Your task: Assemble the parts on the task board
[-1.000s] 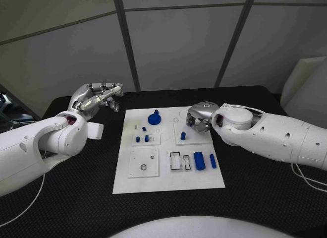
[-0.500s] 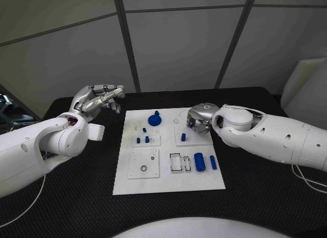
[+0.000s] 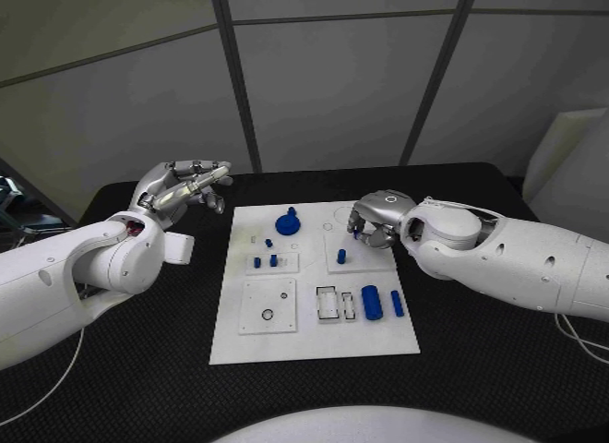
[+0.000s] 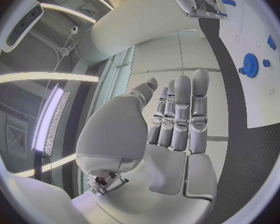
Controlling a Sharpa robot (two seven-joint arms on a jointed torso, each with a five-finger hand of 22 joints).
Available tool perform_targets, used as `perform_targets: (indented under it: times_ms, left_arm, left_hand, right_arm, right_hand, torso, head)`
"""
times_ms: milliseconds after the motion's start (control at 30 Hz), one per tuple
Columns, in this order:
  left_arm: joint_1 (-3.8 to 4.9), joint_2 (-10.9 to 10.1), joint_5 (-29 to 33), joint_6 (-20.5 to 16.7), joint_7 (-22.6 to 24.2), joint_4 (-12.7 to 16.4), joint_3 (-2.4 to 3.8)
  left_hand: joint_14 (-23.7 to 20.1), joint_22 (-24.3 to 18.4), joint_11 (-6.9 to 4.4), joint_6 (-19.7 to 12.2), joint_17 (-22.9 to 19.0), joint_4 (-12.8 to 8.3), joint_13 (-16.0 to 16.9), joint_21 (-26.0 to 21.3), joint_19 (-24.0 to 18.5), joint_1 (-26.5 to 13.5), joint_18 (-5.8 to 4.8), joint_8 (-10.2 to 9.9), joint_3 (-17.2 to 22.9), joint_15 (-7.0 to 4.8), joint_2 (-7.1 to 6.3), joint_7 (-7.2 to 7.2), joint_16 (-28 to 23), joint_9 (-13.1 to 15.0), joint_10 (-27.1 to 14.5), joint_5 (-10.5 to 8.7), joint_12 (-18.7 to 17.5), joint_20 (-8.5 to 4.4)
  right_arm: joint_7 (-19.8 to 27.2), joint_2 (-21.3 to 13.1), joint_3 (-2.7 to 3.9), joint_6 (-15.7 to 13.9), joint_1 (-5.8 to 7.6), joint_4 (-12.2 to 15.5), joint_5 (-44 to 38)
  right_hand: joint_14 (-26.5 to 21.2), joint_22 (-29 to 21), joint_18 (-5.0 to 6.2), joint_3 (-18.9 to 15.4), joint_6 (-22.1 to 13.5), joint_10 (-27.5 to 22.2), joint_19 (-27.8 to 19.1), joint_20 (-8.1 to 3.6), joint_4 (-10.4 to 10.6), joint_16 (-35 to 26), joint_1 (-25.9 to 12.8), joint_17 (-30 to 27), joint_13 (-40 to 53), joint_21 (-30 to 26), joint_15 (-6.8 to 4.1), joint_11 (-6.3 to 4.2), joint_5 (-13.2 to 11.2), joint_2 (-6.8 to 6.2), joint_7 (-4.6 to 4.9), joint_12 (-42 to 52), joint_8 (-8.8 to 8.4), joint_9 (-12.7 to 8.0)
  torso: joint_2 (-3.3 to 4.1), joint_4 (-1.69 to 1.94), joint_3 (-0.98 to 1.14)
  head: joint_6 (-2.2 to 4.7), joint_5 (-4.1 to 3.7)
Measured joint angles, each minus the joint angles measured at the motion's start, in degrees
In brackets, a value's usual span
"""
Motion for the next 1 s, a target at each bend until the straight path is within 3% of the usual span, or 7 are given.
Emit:
perform_targets:
  times_ms: [267, 467, 667, 867, 1000]
  left_arm:
    - [-0.05, -0.18, 0.02, 0.16, -0.24, -0.08, -0.02]
    - [-0.07, -0.19, 0.03, 0.29, -0.36, -0.10, -0.03]
    - [-0.09, -0.09, 0.03, 0.41, -0.46, -0.17, -0.03]
    - [-0.09, 0.23, 0.04, 0.50, -0.51, -0.24, -0.04]
    - [-0.10, 0.59, 0.04, 0.56, -0.55, -0.27, -0.05]
  left_hand:
    - [-0.19, -0.21, 0.03, -0.29, -0.06, 0.04, 0.00, -0.23, -0.21, 0.00, 0.00, 0.00, -0.36, 0.19, 0.00, 0.12, 0.00, -0.06, -0.42, 0.00, 0.28, 0.21]
    - [-0.19, -0.31, 0.22, -0.71, -0.06, 0.04, 0.04, -0.66, -0.42, 0.00, 0.00, 0.00, -0.36, 0.19, 0.00, 0.12, 0.00, -0.06, -0.62, 0.00, 0.28, 0.00]
    - [-0.19, -0.40, 0.22, -0.70, -0.06, 0.20, 0.04, -0.66, -0.42, 0.00, 0.00, 0.00, -0.52, 0.19, 0.00, 0.12, 0.00, -0.06, -0.62, 0.00, 0.28, 0.00]
    - [-0.19, -0.39, 0.03, -0.71, -0.11, 0.20, 0.04, -0.66, -0.42, 0.23, 0.00, 0.00, -0.52, 0.19, 0.22, 0.12, 0.00, -0.06, -0.81, 0.00, 0.28, 0.00]
    - [-0.19, -0.39, 0.03, -0.71, -0.11, 0.20, 0.03, -0.66, -0.42, 0.23, 0.00, 0.00, -0.52, 0.19, 0.22, 0.12, 0.00, -0.05, -0.81, 0.00, 0.28, 0.00]
  right_arm:
    - [-0.13, -2.62, 0.21, -2.59, 0.00, 4.50, 0.19]
    - [-0.32, -4.13, 1.08, -3.53, 0.03, 9.44, 0.91]
    - [-0.42, -4.36, 1.46, -4.17, 0.04, 13.98, 2.03]
    - [-0.38, -2.64, 1.50, -4.62, 0.04, 15.86, 3.40]
    - [-0.08, -0.21, 1.50, -4.69, 0.00, 15.50, 4.38]
  right_hand:
    - [0.00, 0.71, 0.00, 0.00, 0.12, 0.00, 0.42, -0.02, 0.00, 0.00, 0.00, 0.11, 0.00, 0.56, 0.00, 0.01, 0.00, 0.00, -0.12, 0.00, 0.00, 0.00]
    - [0.00, 1.32, 0.00, 0.00, 0.37, 0.00, 0.42, -0.02, 0.00, 0.15, 0.00, 0.14, -0.01, 1.01, 0.00, 0.01, 0.00, 0.00, -0.06, 0.00, 0.00, -0.02]
    - [0.00, 1.50, 0.00, 0.00, 0.36, 0.00, 0.63, -0.22, 0.00, 0.22, 0.00, 0.18, -0.01, 1.24, 0.00, 0.01, 0.00, 0.00, -0.06, 0.00, 0.00, -0.03]
    - [0.00, 1.66, 0.00, 0.00, 0.36, 0.20, 0.84, -0.01, 0.00, 0.21, 0.00, 0.18, -0.02, 1.24, 0.00, -0.19, 0.00, 0.00, -0.06, 0.00, 0.00, -0.03]
    - [0.00, 1.73, 0.00, 0.00, 0.36, 0.20, 0.84, -0.01, 0.00, 0.21, 0.00, 0.17, -0.02, 1.44, 0.00, -0.19, 0.00, 0.00, -0.06, 0.00, 0.00, -0.03]
  torso:
    - [0.01, -0.03, -0.01]
    - [-0.01, -0.03, -0.04]
    - [-0.04, -0.03, -0.09]
    - [-0.02, 0.08, -0.15]
    - [0.01, 0.11, -0.18]
  head:
    - [0.03, 0.35]
    - [-0.05, 0.98]
    - [-0.03, 1.82]
    - [-0.39, 3.64]
    - [-0.87, 5.37]
